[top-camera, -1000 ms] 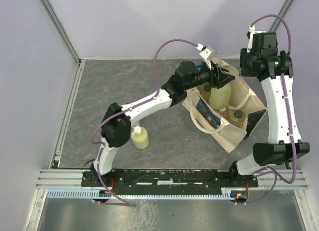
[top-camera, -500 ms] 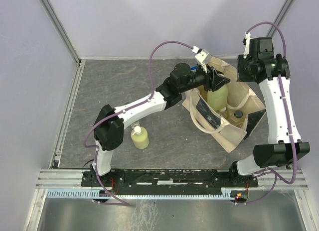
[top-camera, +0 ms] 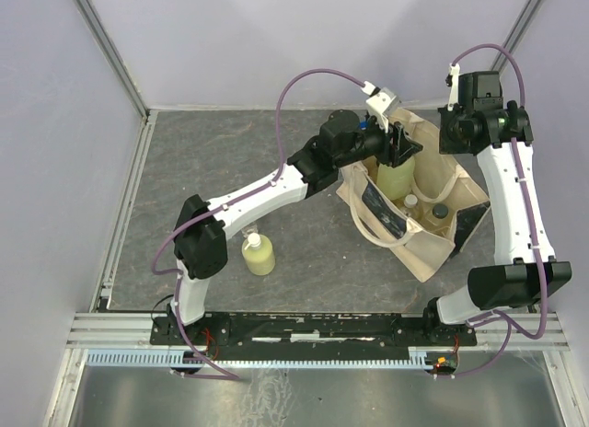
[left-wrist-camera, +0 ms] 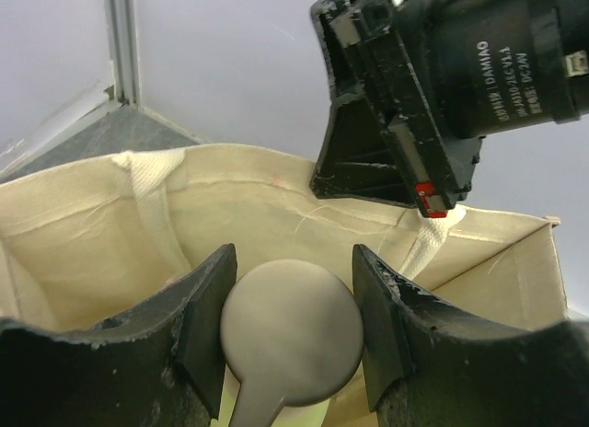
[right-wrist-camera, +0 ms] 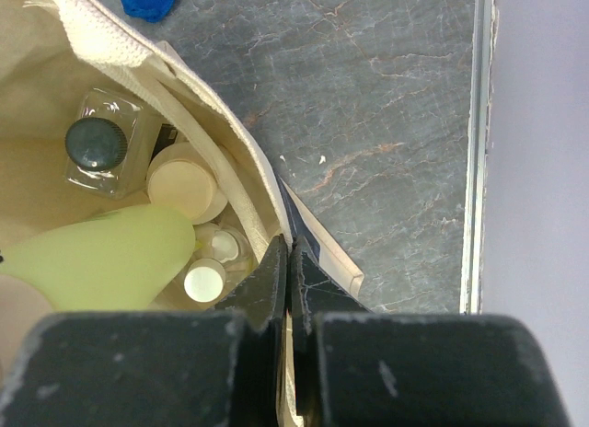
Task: Place the personal care products into the canvas bag
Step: Place the care product in the canvas bag.
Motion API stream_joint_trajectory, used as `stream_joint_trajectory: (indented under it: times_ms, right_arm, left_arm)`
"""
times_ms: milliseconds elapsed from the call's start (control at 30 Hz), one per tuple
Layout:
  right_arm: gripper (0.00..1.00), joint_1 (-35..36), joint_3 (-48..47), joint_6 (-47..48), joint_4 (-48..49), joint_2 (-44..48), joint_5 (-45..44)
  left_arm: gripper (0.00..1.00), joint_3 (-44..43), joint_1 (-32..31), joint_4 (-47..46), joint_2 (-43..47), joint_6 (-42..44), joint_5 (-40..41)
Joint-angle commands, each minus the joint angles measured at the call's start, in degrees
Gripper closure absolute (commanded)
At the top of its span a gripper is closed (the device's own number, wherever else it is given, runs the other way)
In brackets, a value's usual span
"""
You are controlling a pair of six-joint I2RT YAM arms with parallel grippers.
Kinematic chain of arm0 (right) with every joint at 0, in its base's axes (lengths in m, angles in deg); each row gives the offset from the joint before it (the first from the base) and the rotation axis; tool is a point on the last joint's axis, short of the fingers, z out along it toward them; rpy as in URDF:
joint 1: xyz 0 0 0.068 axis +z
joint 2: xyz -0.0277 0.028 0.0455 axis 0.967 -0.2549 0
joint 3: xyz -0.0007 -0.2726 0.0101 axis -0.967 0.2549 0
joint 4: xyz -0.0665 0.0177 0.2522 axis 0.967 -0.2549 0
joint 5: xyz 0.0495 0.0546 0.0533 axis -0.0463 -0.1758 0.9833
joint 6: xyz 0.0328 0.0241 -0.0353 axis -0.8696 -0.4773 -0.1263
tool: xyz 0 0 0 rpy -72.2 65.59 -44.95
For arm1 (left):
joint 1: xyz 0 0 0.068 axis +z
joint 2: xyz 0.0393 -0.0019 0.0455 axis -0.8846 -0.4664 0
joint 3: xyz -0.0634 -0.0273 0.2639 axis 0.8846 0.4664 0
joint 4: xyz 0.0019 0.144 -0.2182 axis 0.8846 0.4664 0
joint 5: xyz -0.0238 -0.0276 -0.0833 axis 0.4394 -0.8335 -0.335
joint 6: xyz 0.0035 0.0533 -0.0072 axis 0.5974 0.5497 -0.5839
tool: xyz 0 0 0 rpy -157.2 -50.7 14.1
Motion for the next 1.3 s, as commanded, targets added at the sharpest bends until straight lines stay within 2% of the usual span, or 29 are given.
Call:
stream_joint_trajectory:
  times_ms: [0,333,867,1267]
  right_arm:
    - [1.00,0.1,-0.1,0.1,1.1,0.9,-0.6]
    - [1.00,0.1,-0.1,0.7,0.9,0.8,-1.9]
    - [1.00,-0.1,-2.8,0.8,0.1,-1.6,-5.2]
    - [1.00,-0.3,-3.1,0.9,-0.2,-2.2,-5.3]
  left_arm:
    - [0.97,-4.8,0.9,-2.7,4.2,5.1,3.8]
    - [0.97,-10.8,3.9,-0.9,2.3,7.6,5.6]
    - [0.97,-6.3,6.6,0.7,4.8,11.4,10.0]
    - [0.97,-3.6,6.6,-2.6,3.2,7.4,5.9]
